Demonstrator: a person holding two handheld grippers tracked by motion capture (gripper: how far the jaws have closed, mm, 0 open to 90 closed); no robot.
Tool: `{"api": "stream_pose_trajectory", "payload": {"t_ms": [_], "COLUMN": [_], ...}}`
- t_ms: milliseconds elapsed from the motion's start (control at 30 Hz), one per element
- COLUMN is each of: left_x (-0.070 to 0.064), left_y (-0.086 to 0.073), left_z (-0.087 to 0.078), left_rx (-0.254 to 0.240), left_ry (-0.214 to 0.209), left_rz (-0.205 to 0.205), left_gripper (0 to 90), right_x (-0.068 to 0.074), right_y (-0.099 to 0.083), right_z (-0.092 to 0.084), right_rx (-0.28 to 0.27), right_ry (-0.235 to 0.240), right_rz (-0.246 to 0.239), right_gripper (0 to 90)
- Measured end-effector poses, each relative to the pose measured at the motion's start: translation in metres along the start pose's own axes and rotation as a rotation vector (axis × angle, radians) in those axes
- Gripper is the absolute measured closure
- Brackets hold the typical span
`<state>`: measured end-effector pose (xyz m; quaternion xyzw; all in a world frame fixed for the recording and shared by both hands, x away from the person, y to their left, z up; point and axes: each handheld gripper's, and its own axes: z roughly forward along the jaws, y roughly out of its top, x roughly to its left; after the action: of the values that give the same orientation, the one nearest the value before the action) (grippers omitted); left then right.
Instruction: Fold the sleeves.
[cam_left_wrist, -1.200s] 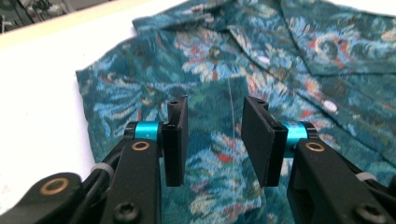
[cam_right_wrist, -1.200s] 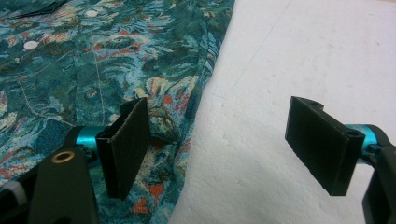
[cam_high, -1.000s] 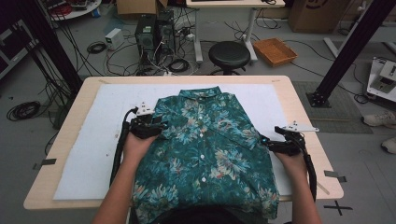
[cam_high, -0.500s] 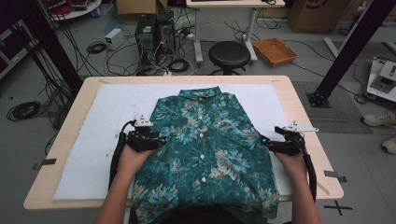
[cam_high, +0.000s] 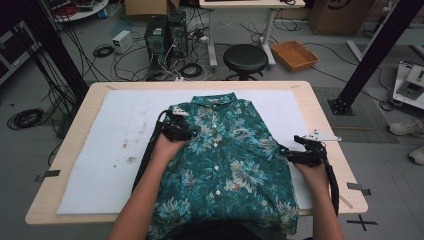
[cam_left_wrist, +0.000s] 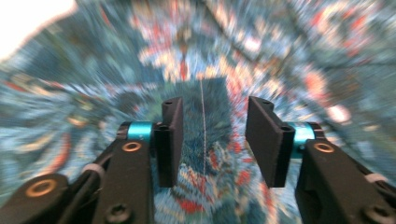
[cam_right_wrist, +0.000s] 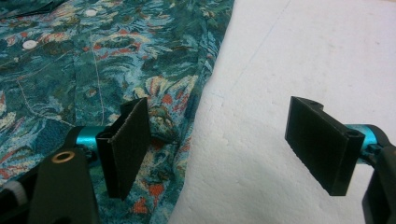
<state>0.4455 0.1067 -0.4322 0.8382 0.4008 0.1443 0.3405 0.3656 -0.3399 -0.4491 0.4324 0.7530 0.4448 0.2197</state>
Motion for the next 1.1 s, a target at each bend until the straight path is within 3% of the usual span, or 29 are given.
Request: {"api": "stream_pose_trajectory", "payload": {"t_ms": [33,67,100,233,367,433,567,600,667,800,900,1100], "left_x": [-0.001,-0.001,-0.001,-0.001,0.000,0.000,-0.004,-0.004,-0.003,0.005,0.006,0.008], "left_y": [-0.001,-0.001,-0.001,0.001,0.003,0.006,0.013,0.013,0.012,0.008,0.003,-0.010], "left_z": [0.006,0.006,0.006,0.006,0.001,-0.004,-0.007,-0.006,-0.003,-0.013,-0.030,-0.055], "left_rx": [0.015,-0.001,0.003,0.007,-0.026,-0.069,-0.121,-0.128,-0.124,-0.119,-0.196,-0.239], "left_ry": [0.011,0.020,0.028,0.009,-0.008,-0.006,-0.017,-0.017,-0.016,-0.069,-0.056,-0.060], "left_rz": [0.005,0.002,0.009,0.016,-0.001,-0.011,0.009,0.010,-0.018,-0.057,-0.038,-0.038], "left_gripper": [60.7,63.3,71.2,85.6,86.3,86.3,85.9,84.8,69.9,51.9,46.4,39.0], "right_x": [0.000,0.000,0.000,0.000,0.000,0.000,0.000,0.000,0.000,0.000,0.000,-0.001], "right_y": [0.000,0.000,0.000,0.000,0.000,0.000,0.000,0.000,0.000,0.000,0.000,0.000], "right_z": [0.000,0.000,0.000,0.000,0.000,0.000,0.000,0.000,0.000,0.000,0.000,0.000], "right_rx": [0.001,0.000,0.001,0.004,0.004,0.005,0.006,0.005,0.006,0.004,0.003,-0.001], "right_ry": [0.000,0.001,0.000,0.006,0.004,0.004,0.003,0.004,0.004,0.004,0.004,0.005], "right_rz": [0.001,-0.001,-0.001,0.004,0.005,0.006,0.008,0.003,0.007,0.002,0.003,0.003], "right_gripper": [22.8,22.8,22.8,22.8,22.8,22.8,22.8,22.8,22.8,22.8,22.8,22.7]}}
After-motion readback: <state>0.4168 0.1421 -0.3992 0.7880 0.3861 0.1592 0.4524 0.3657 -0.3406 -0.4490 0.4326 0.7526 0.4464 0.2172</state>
